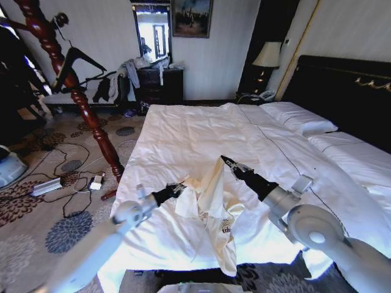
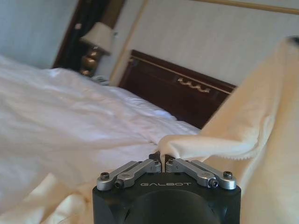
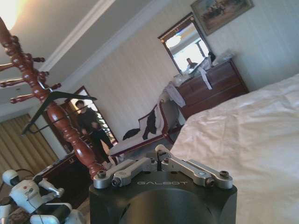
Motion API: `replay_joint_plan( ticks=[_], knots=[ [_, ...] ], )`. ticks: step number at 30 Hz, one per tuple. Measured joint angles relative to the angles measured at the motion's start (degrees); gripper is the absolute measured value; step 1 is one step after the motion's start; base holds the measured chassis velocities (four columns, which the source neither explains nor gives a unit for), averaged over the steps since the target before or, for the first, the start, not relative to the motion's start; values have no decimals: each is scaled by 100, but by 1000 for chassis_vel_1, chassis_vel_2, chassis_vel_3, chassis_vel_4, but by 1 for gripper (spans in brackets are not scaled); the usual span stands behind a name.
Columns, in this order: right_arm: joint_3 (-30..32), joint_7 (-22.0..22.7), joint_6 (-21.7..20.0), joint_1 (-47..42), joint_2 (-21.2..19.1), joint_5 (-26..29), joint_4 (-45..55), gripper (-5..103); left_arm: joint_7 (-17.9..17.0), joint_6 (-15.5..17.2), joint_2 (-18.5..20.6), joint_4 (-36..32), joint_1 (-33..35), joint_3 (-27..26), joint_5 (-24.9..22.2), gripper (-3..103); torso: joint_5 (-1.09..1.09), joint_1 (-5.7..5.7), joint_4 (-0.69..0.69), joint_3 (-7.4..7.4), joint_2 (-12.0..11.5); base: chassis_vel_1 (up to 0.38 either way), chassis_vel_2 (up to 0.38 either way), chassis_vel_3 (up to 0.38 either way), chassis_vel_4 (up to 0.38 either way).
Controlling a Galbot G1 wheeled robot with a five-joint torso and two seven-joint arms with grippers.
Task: Pick up the clothes from the bed and hang them on the clothes hanger.
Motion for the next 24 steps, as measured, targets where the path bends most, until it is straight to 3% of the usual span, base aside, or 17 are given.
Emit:
replay_joint_plan(
  ticks=[2,5,6,9,11,14,15,18,19,21,24],
  knots=[
    [-2,13,-7,3,2,0,0,0,-17,2,-46,55,-20,1,5,0,0,0,0,0,0,0,0,0,0],
    [-1,517,-322,-41,27,-12,107,0,-235,12,-564,618,-136,-123,125,0,2,0,0,0,0,0,0,0,0],
    [-1,517,-322,-41,27,-12,107,0,-235,12,-564,618,-136,-123,125,0,2,0,0,0,0,0,0,0,0],
    [-39,1204,-710,-42,96,-31,142,0,-374,1,-839,902,-101,-214,386,-3,-1,0,0,0,0,0,0,0,0],
    [-56,1305,-769,-28,127,-41,109,0,-403,-1,-858,911,-75,-220,435,-3,-1,0,0,0,0,0,0,0,0],
    [-170,1558,-885,100,304,-53,-86,0,-773,-3,-796,755,162,-288,672,13,-2,0,0,-1,0,0,0,0,0],
    [-170,1558,-885,100,304,-53,-86,0,-773,-3,-796,755,162,-288,672,13,-2,0,0,-1,0,0,0,0,0],
    [-190,1572,-886,245,439,4,-135,0,-1101,-10,-563,393,450,-502,941,29,-1,0,1,-1,0,0,0,0,0],
    [-185,1565,-877,275,471,31,-93,0,-1163,-10,-463,225,563,-587,976,34,0,0,3,-1,0,0,0,0,0],
    [-175,1554,-864,279,480,45,-43,0,-1197,-9,-400,124,626,-644,982,34,0,0,3,-1,0,0,0,0,0],
    [-68,1382,-700,165,427,89,470,0,-1326,-15,-48,-566,976,-1001,1114,50,-2,0,-1,-1,1,0,0,0,0]
  ],
)
